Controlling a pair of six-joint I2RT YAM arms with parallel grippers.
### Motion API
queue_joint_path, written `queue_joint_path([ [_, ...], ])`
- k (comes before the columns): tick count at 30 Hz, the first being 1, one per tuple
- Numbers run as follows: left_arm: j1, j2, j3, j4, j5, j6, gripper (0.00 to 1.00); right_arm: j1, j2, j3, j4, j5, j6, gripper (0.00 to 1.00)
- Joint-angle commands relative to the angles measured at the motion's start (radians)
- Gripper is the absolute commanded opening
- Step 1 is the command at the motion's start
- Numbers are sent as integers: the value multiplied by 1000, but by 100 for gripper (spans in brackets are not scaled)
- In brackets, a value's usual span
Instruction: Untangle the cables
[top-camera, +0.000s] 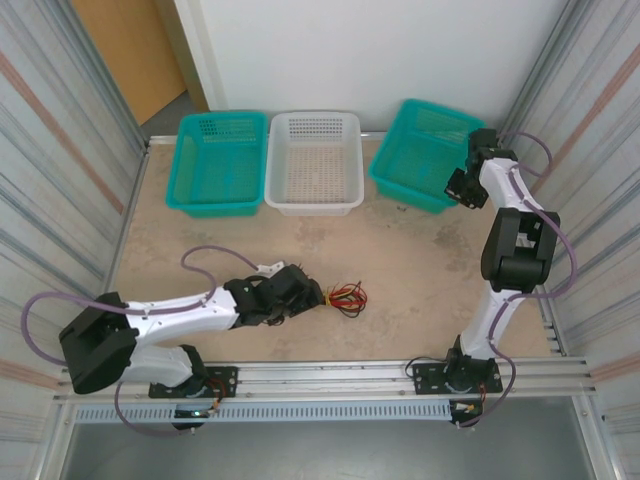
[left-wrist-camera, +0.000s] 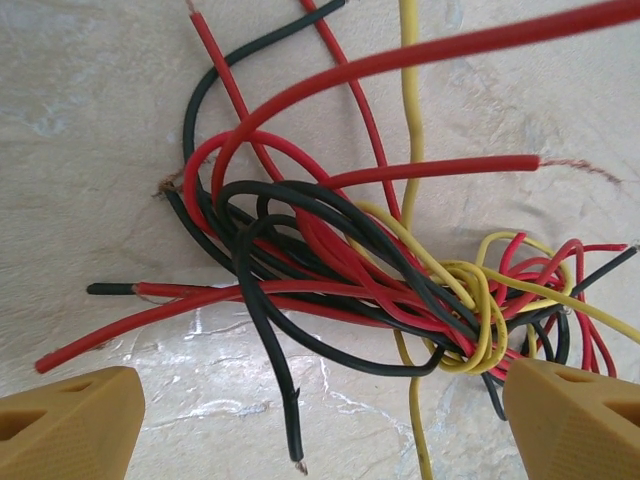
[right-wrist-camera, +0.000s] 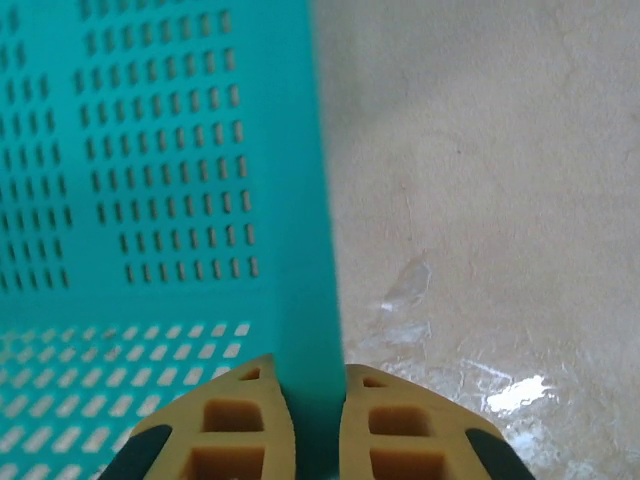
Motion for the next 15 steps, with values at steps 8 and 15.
queue_joint_path([
  [8, 19, 57, 61, 7, 11, 37, 93, 41, -24, -48, 31, 40, -236, 0],
  [15, 55, 38, 50, -26, 31, 52, 93, 54, -82, -44, -11, 165, -300, 10],
])
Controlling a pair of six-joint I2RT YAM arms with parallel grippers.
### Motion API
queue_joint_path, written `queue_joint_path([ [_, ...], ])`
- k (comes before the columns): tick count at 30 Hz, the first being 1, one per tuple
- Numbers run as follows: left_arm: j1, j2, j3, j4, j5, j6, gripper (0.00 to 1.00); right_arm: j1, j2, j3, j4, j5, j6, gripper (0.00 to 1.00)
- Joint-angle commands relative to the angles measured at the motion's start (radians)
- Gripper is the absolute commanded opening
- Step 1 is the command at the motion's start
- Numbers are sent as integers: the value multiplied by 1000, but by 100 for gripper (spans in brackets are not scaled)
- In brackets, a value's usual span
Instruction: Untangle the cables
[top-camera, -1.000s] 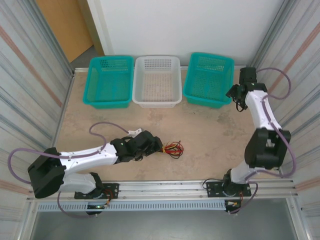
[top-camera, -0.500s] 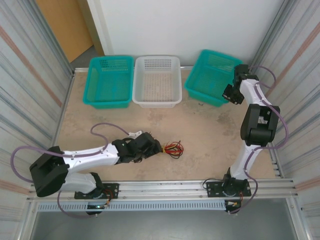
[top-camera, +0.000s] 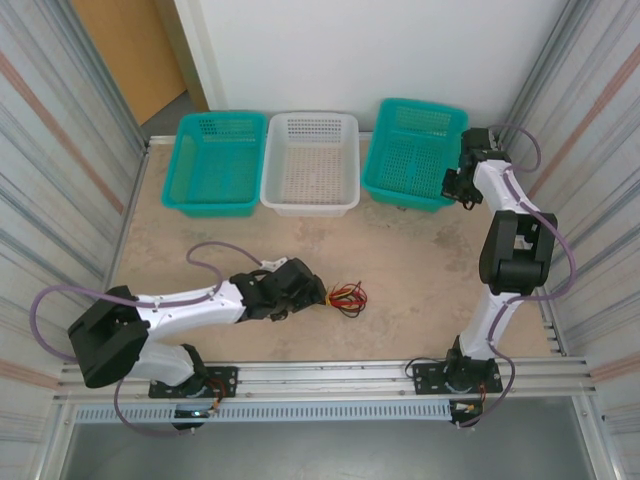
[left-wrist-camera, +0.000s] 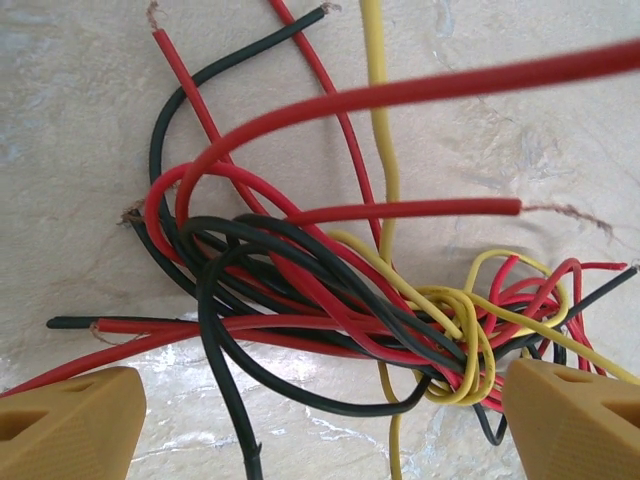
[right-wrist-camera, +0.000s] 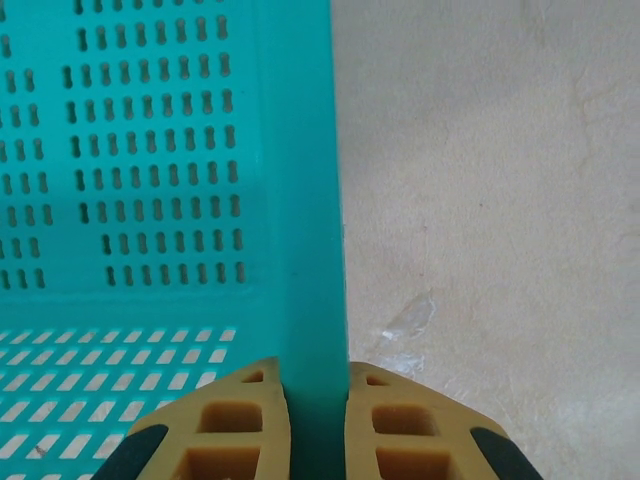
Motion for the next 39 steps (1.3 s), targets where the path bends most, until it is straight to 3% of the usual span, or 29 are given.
queue_joint_path([
  [1, 21, -16, 10, -35, 7, 30, 92, 4, -45, -2, -77, 123, -98, 15],
  [2, 25, -17, 11, -37, 9, 32, 92, 2, -44, 1, -80, 133, -98, 16],
  [6, 29, -19, 7, -28, 11, 35, 92, 1, -13, 58, -124, 173, -72, 45],
  [10, 31, -19, -16, -17, 9, 26, 92, 68, -40, 102, -130, 211, -36, 52],
  [15, 53, -23, -24, -9, 14, 40, 92, 191, -14, 201, -128, 37, 64, 65],
  [20, 77, -59, -3, -26, -9, 82, 92, 276, 129, 327, -101, -149, 145, 67],
  [27, 83, -75, -1, -61, -20, 100, 93, 310, 289, 459, -122, -340, 160, 70],
  [33, 87, -95, -31, -50, -21, 90, 93, 330, 291, 440, -185, -388, 86, 68],
  [39, 88, -96, -19, -52, -22, 98, 93, 334, 189, 311, -175, -367, 26, 67],
])
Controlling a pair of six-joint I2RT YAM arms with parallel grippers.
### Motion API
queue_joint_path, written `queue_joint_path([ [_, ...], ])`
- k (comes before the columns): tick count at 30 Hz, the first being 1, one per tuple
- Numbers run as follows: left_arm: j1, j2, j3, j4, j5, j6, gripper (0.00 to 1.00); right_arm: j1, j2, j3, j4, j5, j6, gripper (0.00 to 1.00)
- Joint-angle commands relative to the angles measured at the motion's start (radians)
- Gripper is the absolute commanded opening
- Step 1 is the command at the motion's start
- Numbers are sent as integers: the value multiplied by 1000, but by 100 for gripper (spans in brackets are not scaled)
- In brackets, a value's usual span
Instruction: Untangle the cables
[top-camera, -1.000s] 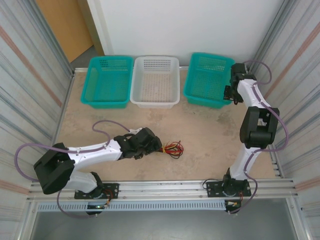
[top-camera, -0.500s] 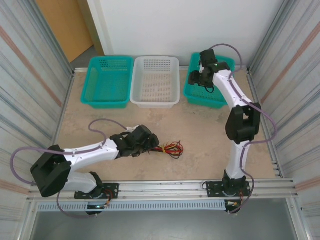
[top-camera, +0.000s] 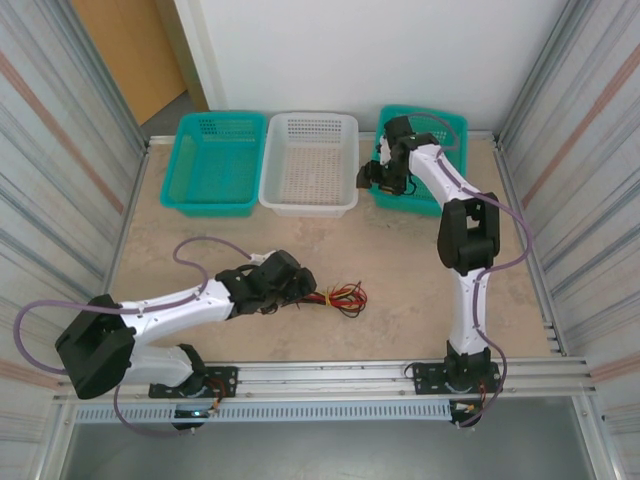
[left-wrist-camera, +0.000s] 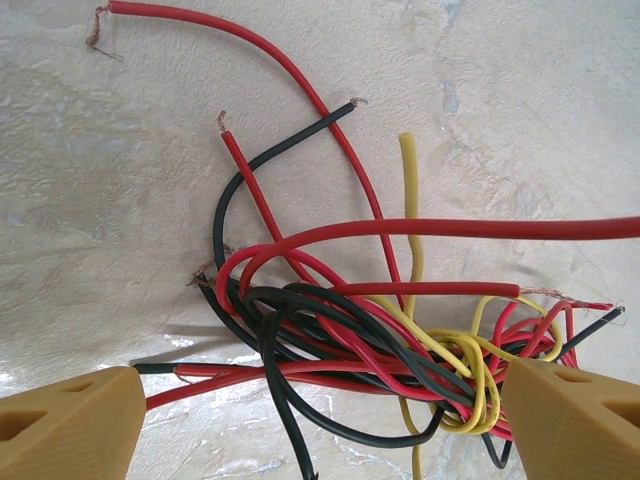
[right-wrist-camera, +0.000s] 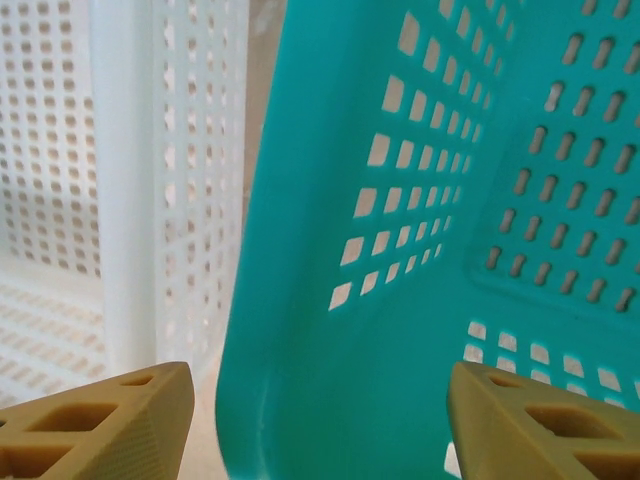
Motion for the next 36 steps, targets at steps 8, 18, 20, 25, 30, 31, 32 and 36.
queue_joint_path([
  [8, 9, 14, 7, -5, -16, 24, 92, 2, -184, -156, -56, -49, -153, 66],
  [18, 9, 20, 1, 5, -12, 29, 92, -55, -37, 82, 22, -34, 24, 82],
  [20, 9, 5, -6, -3, -12, 37, 91, -63, 29, 162, 36, -66, 63, 83],
  [25, 9, -32, -17, -40, -46, 65, 92, -62, 240, 454, -77, -29, 92, 87],
  [30, 9, -29, -18, -36, -53, 85, 92, -37, 327, 558, -105, -110, 68, 86],
  [31, 9, -19, -14, -44, -54, 84, 92, -25, 322, 547, -95, -118, 59, 86],
  [32, 9, -7, -10, -51, -56, 81, 92, -17, 315, 532, -85, -120, 53, 86],
  [36, 9, 45, 18, -62, -43, 81, 91, 4, 271, 457, -34, -130, 50, 85],
])
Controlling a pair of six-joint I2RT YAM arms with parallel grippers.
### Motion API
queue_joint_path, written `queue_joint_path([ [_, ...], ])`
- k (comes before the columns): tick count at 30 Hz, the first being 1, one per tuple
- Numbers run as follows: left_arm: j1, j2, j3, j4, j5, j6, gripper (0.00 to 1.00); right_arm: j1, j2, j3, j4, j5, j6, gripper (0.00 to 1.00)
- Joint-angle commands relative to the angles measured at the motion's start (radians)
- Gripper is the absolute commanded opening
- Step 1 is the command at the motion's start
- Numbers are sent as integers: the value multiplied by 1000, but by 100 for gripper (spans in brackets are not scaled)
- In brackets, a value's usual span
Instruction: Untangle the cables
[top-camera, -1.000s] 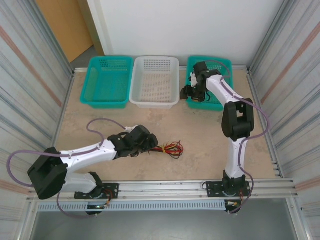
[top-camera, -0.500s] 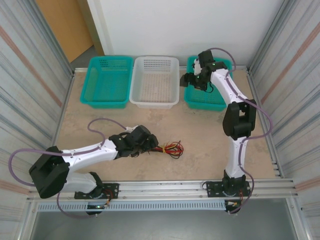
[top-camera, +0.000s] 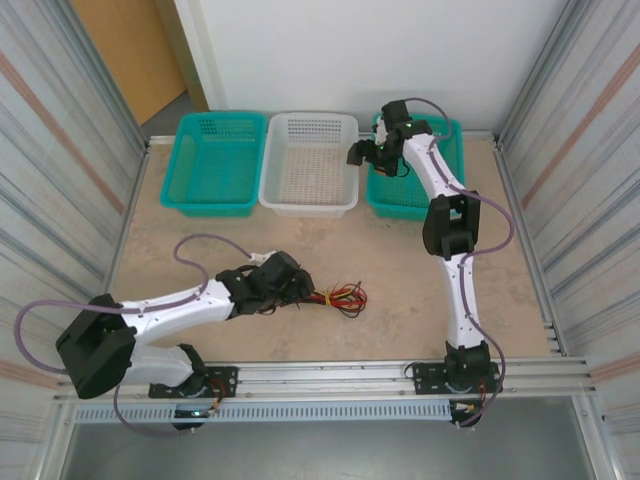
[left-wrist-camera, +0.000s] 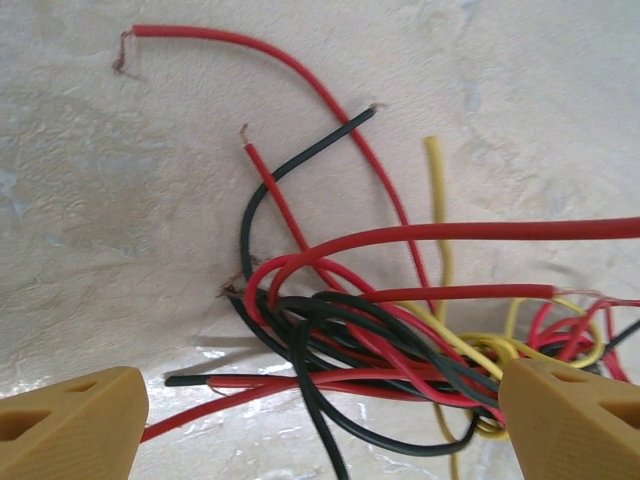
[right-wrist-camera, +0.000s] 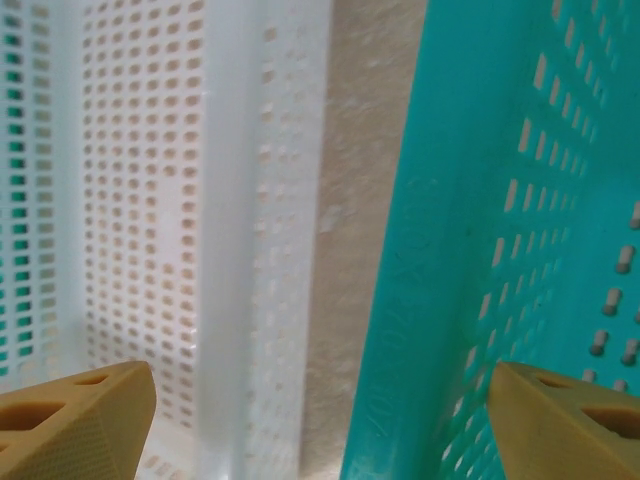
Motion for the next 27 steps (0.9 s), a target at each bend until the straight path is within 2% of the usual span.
queue_joint_path([
  [1, 9, 33, 27, -36, -11, 19, 91, 23, -60, -53, 16, -44, -13, 85],
  [9, -48, 149, 49, 18, 32, -75, 89, 24, -74, -71, 8, -80, -26, 84],
  [13, -63, 158, 45, 29, 31, -131, 93, 28, -117, -80, -26, 10, -43, 83],
  [16, -56, 138, 23, 45, 39, -180, 98, 38, -248, -160, -10, 179, -49, 82],
  [18, -27, 111, -5, 69, 72, -216, 99, 32, -384, -272, 10, 269, -37, 82],
  [22, 5, 28, -54, 114, 95, -263, 99, 58, -701, -622, 99, 308, -17, 82],
  [25, 10, -22, -19, 38, 68, -241, 98, 159, -944, -964, 191, 319, 23, 82],
  [27, 14, -56, -13, 5, 49, -232, 97, 286, -1065, -1164, 245, 324, 80, 79],
])
